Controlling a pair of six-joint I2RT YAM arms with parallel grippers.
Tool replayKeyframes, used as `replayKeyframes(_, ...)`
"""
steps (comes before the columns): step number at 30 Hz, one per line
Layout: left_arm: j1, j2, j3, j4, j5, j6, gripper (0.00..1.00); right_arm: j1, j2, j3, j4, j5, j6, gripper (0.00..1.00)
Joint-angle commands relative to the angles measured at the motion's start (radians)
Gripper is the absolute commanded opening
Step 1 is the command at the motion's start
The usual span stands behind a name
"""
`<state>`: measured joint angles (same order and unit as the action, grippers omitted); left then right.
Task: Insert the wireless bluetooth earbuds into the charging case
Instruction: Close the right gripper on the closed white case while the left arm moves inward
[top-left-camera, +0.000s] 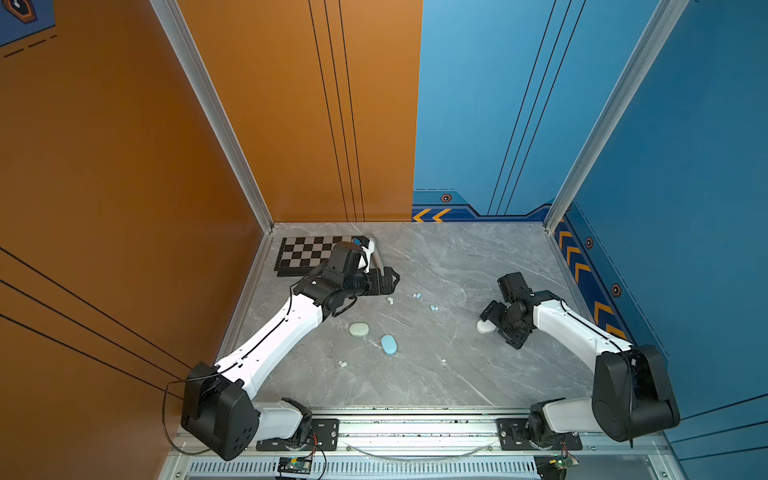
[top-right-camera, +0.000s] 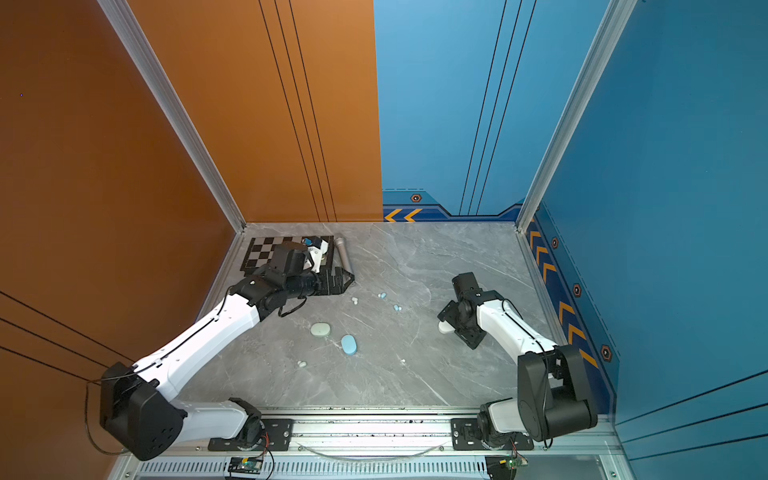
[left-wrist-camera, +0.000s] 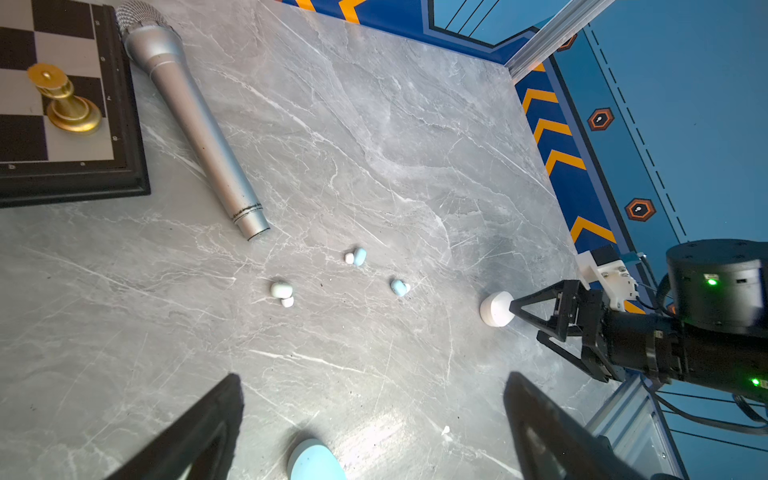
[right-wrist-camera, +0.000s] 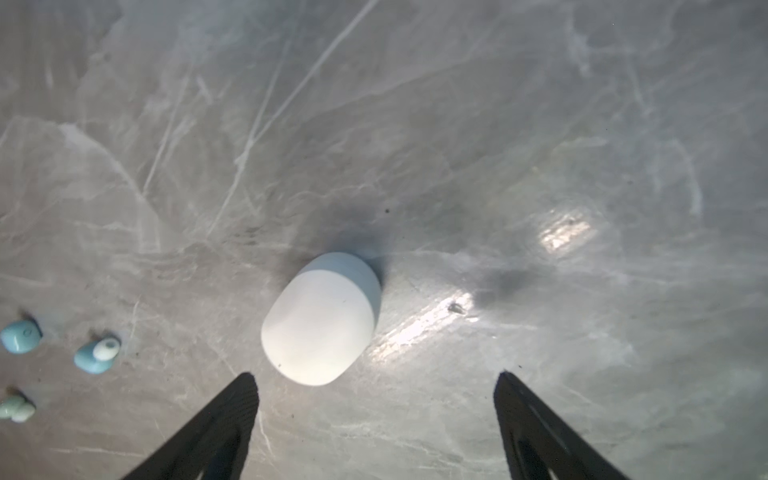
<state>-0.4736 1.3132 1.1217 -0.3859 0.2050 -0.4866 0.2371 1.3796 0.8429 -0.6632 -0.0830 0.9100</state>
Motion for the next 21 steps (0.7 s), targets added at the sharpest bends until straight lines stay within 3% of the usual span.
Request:
replayKeyframes(1,-0.009,-0.07,-0.028,0.037,-0.007,0.023,0.98,0.104,-0.036,0.099,0.131,-0.109,-0.274,0.89)
replayKeyframes(8,0.011,-0.188,-0.129,0.109,0.054,0.042,0.98,0.357,0.14,0.287,0.151,-0.364,-0.782,0.79)
replayKeyframes(12,0.024,-0.298,-0.181,0.09,-0.01,0.034,0.98,0.454,0.266,0.369,0.199,-0.409,-1.012,0.77)
replayKeyframes(21,0.015,-0.585,-0.281,0.04,-0.16,0.047,0.98,0.597,0.648,0.709,0.232,-0.312,-1.121,0.78)
